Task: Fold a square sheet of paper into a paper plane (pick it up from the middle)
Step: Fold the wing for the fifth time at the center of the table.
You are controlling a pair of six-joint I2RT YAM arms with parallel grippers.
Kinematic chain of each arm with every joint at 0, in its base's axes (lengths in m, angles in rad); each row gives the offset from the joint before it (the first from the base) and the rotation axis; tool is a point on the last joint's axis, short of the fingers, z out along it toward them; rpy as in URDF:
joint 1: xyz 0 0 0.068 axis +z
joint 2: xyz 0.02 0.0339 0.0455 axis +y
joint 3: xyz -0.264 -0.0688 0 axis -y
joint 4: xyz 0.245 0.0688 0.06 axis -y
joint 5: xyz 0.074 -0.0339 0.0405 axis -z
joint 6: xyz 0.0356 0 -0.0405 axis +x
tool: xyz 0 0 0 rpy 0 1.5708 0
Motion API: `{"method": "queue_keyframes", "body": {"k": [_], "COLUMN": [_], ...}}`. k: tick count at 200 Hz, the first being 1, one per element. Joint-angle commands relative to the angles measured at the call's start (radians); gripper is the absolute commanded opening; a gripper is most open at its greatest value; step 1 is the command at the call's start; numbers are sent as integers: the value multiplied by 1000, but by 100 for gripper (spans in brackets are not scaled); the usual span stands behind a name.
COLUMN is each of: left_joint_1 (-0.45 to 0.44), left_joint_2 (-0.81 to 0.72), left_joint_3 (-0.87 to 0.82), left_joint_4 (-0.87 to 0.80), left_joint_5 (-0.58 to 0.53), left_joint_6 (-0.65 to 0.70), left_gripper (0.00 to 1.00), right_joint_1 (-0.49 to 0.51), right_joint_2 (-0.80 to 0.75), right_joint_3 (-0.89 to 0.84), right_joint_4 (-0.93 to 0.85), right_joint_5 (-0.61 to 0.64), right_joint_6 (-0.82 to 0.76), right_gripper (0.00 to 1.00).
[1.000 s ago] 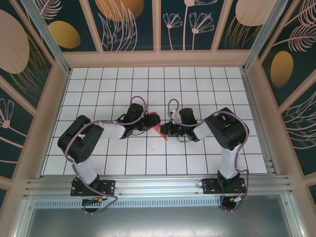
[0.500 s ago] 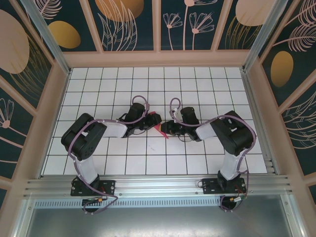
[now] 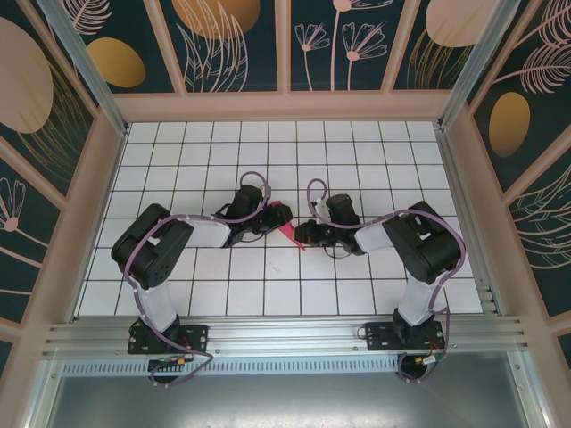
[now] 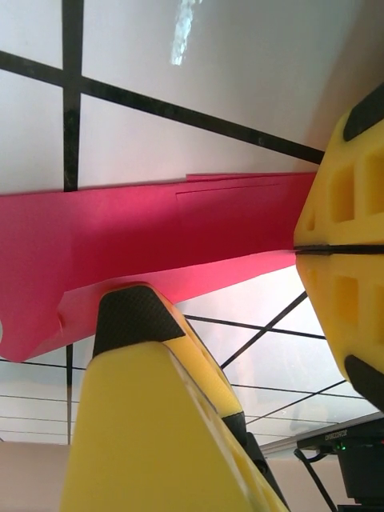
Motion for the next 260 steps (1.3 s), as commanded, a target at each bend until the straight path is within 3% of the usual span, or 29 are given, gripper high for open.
{"method": "queue_keyframes", "body": {"k": [1, 36, 110, 260], "left_joint_1": [1, 1, 1, 1], "left_joint_2": [14, 20, -40, 39], "left_joint_3": [28, 49, 61, 86], "left_joint_4": [-21, -39, -80, -46], "left_joint_5": [7, 13, 15, 47], "left_joint_6": [33, 54, 110, 125], "left_gripper": [44, 45, 51, 52], "right_joint_1": [-4, -5, -34, -35], "right_joint_2": [18, 31, 48, 122], "right_joint_3": [-8, -29, -73, -15], "right_joint_4": [16, 68, 264, 207], "right_joint_5": [-2, -16, -90, -105], "right_joint_6": [3, 39, 196, 282], "right_gripper": [6, 0, 0, 0]}}
